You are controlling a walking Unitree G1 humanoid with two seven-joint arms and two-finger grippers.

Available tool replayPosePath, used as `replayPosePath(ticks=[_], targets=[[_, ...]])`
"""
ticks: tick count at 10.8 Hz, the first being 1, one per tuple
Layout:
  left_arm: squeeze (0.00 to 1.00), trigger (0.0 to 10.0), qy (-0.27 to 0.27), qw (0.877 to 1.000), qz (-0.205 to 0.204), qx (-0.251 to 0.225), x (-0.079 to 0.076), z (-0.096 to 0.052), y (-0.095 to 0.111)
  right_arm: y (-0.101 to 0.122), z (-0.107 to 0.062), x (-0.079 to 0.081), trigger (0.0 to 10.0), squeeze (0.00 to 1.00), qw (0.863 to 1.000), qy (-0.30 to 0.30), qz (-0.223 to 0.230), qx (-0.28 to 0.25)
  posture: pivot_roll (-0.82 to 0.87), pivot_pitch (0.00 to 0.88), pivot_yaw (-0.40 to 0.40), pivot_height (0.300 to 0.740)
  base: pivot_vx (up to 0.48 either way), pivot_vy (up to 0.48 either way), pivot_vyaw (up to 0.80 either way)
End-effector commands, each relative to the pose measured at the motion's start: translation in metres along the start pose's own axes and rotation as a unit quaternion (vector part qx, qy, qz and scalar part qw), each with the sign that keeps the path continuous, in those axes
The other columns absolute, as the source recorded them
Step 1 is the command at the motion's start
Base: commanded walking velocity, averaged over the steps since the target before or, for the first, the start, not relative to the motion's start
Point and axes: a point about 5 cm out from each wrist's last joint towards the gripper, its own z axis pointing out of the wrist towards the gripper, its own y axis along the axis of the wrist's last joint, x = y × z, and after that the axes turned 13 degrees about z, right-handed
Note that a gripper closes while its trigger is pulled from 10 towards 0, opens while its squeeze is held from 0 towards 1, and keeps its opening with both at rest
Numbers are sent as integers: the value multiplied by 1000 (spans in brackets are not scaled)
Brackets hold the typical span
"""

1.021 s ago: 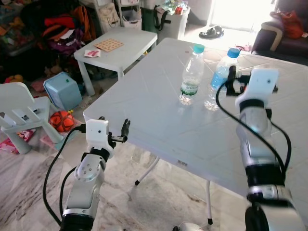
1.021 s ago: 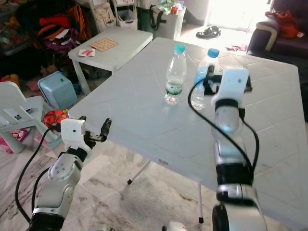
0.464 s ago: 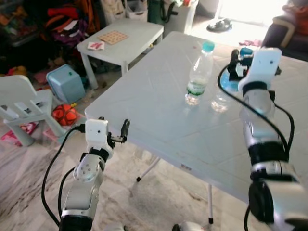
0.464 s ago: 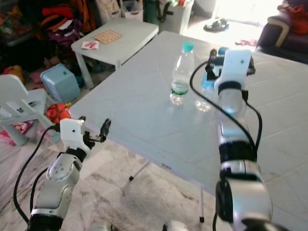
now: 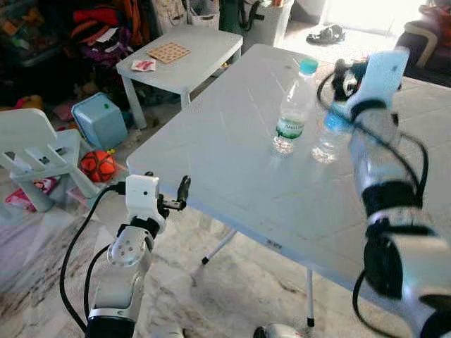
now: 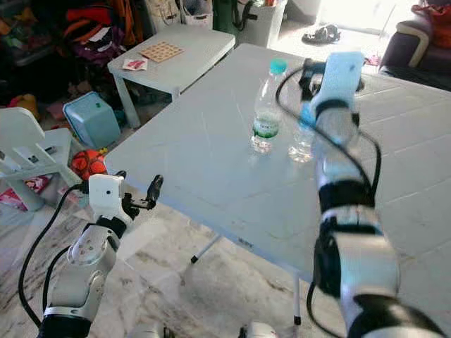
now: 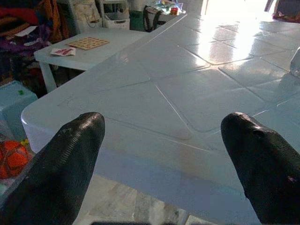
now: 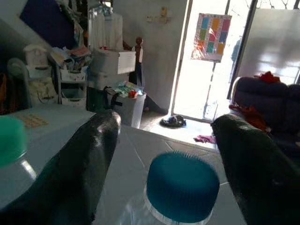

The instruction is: Restocking fridge

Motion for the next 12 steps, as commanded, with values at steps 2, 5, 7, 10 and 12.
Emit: replayPosePath(ticks=[2, 5, 7, 10, 12], targets=[[0, 10000, 0, 1000, 8, 3, 2, -2, 1, 6, 6, -7, 0, 0, 999, -29, 23, 18, 74, 56, 18, 740, 0, 0, 0], [0, 10000, -4, 1000, 9, 5, 1, -1, 2, -4, 4, -9, 784, 0, 998, -32, 25, 39, 73, 55, 18, 740, 0, 0, 0], [0, 10000, -3, 1000, 9, 6, 1, 0, 1, -4, 5, -9, 10000, 0, 999, -23, 11, 36, 72, 52, 14, 740, 0, 0, 0], [0, 10000, -2, 1000, 8, 7, 0, 1, 1, -14, 3, -12, 10000, 0, 997, -39, 28, 65, 75, 49, 10, 740, 0, 0, 0], [0, 10000, -2, 1000, 9, 9, 1, 2, 0, -16, 2, -14, 0, 0, 996, -37, 33, 70, 74, 45, 11, 740, 0, 0, 0]])
